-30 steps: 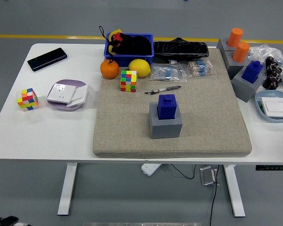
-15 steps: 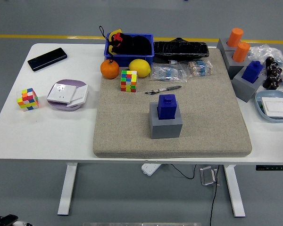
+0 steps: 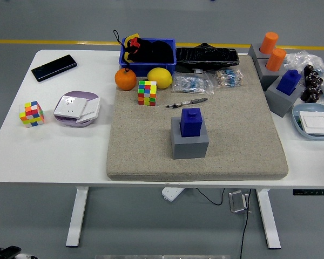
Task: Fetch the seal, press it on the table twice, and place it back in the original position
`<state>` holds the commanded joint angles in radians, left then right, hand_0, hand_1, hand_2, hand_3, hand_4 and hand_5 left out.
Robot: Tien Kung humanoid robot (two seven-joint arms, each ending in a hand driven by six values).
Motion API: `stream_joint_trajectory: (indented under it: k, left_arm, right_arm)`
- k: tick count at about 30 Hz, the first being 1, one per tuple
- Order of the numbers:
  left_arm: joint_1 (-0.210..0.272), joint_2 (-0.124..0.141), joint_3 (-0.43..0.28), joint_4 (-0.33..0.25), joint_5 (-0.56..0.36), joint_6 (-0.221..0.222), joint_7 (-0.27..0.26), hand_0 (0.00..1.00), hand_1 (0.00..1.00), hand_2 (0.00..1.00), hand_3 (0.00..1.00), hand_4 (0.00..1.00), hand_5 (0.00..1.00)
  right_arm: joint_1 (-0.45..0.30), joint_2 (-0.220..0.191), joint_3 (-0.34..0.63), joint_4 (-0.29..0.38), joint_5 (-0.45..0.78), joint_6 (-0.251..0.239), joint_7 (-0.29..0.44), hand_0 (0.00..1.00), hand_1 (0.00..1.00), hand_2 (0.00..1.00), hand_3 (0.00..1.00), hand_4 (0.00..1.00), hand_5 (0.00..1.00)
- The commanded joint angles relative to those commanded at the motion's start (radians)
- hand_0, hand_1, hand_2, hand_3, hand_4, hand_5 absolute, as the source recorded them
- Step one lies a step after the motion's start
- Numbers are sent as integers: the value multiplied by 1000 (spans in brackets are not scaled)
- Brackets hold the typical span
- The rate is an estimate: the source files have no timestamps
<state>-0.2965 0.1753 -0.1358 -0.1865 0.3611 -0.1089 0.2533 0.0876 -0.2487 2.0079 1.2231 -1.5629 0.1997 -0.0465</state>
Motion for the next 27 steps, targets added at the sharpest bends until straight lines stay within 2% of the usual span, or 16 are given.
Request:
stream_joint_trajectory:
  k: [7,27]
  left_arm:
    - [-5,0,14,-1,-18,1,-8,718,690,678,746,670,267]
    - [-7,6,-1,-2,4,1,-2,716,690,678,747,667,262]
  right_arm:
    - [-2,-3,5,6,5,-6,15,848,780,763,732,884,351]
    - [-1,-3,-10,7,5,-7,20,846,777,758,730,881,350]
